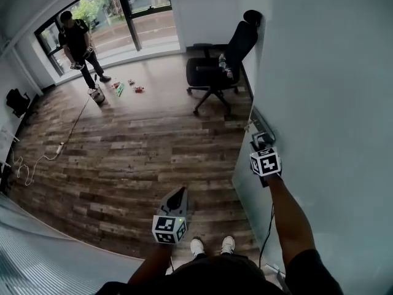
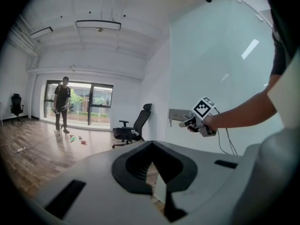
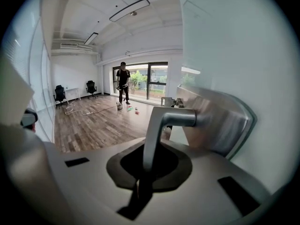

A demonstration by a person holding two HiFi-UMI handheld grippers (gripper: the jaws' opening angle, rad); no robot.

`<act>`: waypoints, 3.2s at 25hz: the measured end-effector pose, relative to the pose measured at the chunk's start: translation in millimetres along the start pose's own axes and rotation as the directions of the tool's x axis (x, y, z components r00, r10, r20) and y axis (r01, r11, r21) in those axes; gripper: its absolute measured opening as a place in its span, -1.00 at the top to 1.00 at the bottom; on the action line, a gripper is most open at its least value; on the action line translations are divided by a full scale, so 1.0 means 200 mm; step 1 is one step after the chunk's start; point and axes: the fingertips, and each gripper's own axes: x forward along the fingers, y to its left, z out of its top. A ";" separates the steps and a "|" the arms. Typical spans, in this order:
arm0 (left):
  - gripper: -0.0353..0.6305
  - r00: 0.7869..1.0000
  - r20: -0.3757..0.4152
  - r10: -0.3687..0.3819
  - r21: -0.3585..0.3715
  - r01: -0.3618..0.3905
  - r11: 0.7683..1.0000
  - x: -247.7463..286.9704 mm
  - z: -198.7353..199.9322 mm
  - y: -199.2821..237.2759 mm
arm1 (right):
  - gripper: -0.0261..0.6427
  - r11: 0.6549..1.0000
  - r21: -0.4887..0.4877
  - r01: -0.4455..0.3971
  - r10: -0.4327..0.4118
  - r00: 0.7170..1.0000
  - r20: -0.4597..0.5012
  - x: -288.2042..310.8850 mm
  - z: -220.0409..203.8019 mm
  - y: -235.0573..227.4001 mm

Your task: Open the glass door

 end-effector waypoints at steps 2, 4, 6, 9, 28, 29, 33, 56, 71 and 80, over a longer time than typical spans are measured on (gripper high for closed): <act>0.90 1.000 0.000 0.000 -0.003 0.000 1.000 0.01 0.00 0.00 | 0.88 1.000 0.014 0.005 -0.005 1.000 -0.009 -0.01 0.01 -0.05; 0.90 1.000 -0.001 -0.001 -0.005 0.001 1.000 0.02 0.00 -0.01 | 0.88 1.000 0.020 0.012 -0.011 1.000 -0.017 -0.01 0.00 -0.10; 0.90 1.000 -0.007 0.002 -0.009 -0.002 1.000 0.04 -0.01 -0.03 | 0.88 1.000 0.021 0.022 -0.021 1.000 -0.023 0.01 -0.01 -0.15; 0.90 1.000 -0.009 0.000 -0.012 0.000 1.000 0.05 -0.03 -0.03 | 0.88 0.999 0.016 0.038 -0.037 0.998 -0.045 0.01 -0.02 -0.19; 0.90 0.999 0.028 0.024 -0.041 -0.023 0.999 -0.20 -0.01 0.17 | 0.48 0.971 -0.077 0.225 -0.226 0.974 -0.001 -0.23 0.12 -0.20; 0.90 0.999 0.029 0.022 -0.042 -0.021 0.999 -0.23 -0.02 0.19 | 0.48 0.960 -0.087 0.268 -0.265 0.963 0.041 -0.28 0.13 -0.20; 0.90 1.000 0.005 -0.007 -0.037 0.007 0.999 -0.30 -0.09 0.22 | 0.48 0.930 -0.048 0.363 -0.351 0.921 0.168 -0.48 0.20 -0.08; 0.90 0.996 0.081 0.027 0.040 -0.031 0.999 -1.13 -0.29 -0.56 | 0.88 0.997 0.014 0.080 -0.078 0.896 0.437 -1.71 -0.67 1.12; 0.90 0.998 0.040 0.038 0.007 -0.038 0.999 -1.91 -0.68 -1.21 | 0.88 0.999 0.043 -0.018 0.000 0.915 0.404 -2.43 -1.32 1.54; 0.90 0.998 0.051 0.026 0.049 -0.029 0.998 -2.22 -0.71 -1.28 | 0.88 0.997 0.081 -0.019 -0.016 0.911 0.411 -2.68 -1.43 1.71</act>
